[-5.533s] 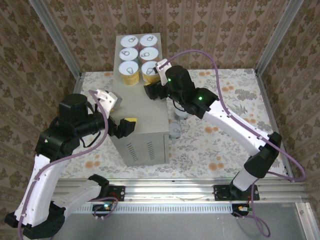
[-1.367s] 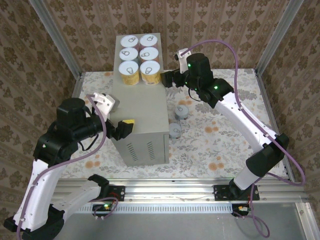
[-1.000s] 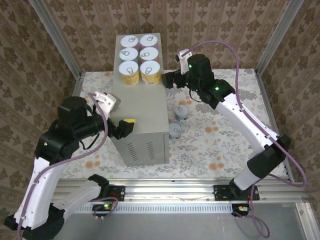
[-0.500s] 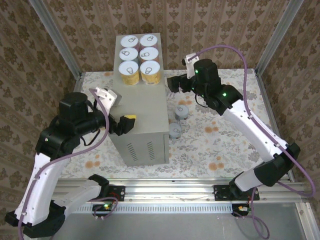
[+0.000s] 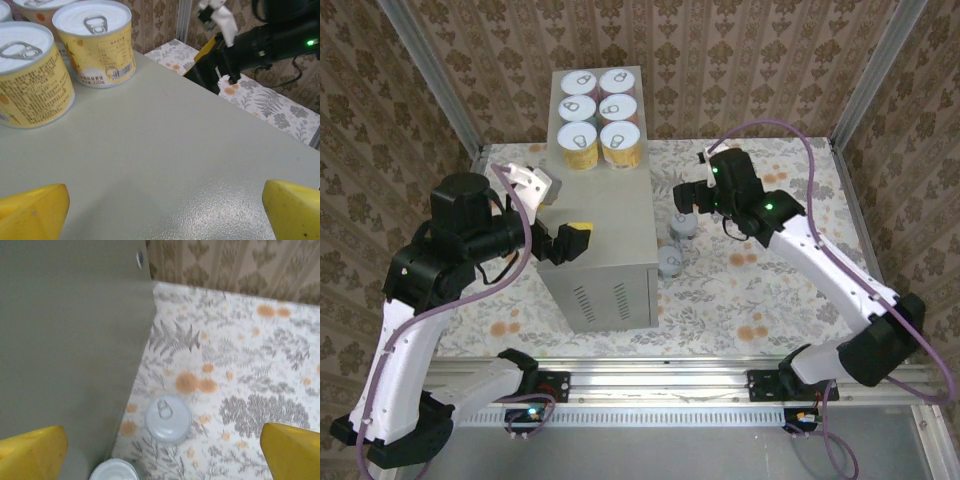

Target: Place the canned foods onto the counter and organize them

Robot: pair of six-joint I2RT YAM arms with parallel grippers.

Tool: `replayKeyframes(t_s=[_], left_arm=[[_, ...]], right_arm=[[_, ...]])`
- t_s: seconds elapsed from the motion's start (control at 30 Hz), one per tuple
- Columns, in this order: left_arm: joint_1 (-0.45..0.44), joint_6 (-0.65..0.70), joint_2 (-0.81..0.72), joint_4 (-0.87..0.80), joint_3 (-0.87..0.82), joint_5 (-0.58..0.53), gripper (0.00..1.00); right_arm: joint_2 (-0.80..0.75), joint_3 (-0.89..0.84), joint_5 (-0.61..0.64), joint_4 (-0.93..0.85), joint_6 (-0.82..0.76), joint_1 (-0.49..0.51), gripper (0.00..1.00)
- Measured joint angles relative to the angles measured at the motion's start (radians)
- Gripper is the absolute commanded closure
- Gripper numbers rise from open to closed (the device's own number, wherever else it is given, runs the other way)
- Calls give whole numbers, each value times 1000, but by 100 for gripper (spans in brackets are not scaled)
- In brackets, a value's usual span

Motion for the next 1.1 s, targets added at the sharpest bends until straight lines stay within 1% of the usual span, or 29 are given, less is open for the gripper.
replayKeyframes(t_s=[0.27, 0.57, 0.77, 0.9, 1.1], left_arm=[[0, -1, -2, -19, 0, 0, 0], [0, -1, -2, -18, 0, 0, 0], [0, 0, -3, -18, 0, 0, 0], [0, -1, -6, -18, 0, -3, 0], [0, 0, -10, -18, -1, -8, 0]], right_arm=[[123, -113, -14, 41, 48, -2, 0], [269, -113, -25, 141, 82, -2, 0], [377, -106, -15, 162, 105, -2, 0], [463, -58, -9, 161, 123, -2, 0], [532, -28, 19, 165, 146, -3, 5]])
